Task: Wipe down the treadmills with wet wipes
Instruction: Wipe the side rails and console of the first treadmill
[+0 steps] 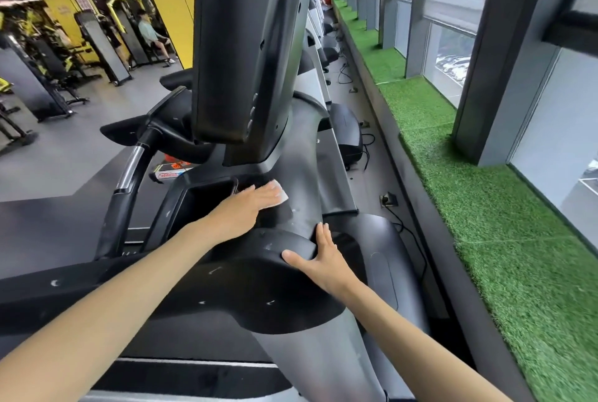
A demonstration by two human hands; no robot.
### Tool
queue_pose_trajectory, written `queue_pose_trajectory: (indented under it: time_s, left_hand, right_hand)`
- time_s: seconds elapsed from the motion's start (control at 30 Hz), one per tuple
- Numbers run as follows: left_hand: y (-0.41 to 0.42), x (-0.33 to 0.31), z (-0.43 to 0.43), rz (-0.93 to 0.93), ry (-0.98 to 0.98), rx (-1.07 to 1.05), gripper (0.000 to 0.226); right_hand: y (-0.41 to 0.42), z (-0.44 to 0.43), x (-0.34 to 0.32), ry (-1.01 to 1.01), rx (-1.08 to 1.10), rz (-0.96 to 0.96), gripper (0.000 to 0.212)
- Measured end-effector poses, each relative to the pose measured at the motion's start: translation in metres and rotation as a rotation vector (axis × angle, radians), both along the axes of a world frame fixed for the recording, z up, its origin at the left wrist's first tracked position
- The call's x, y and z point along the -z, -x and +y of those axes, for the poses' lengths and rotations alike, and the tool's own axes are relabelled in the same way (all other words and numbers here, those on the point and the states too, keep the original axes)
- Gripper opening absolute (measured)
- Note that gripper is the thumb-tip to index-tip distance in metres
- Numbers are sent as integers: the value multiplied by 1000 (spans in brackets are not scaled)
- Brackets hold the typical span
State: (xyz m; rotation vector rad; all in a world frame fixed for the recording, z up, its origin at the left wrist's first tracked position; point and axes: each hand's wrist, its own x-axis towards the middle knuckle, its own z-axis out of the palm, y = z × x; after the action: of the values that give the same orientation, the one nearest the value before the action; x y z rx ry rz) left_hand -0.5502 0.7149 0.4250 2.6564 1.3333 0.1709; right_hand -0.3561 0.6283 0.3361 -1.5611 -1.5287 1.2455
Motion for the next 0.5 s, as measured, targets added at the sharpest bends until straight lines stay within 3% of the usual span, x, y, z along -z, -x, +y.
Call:
queue_pose_trajectory:
  time_s: [0.07,0.2,0.27,0.37,0.5]
  left_hand:
    - [4,-3,0,-6,143,99,71]
    - [19,-10,24,-146,9,-175,63]
    - [13,-4,12,-112,-19,-68,68]
    - [11,3,-2,-57,117,156,70]
    - [29,-5,25,-105,-45,-135,70]
  right_hand:
    - [0,1,1,-2,4,1,132]
    - [0,0,2,12,9,9,132]
    - [0,0,2,9,8,6,131]
    - [0,1,2,7,11,-1,132]
    - [1,0,3,8,22,9,125]
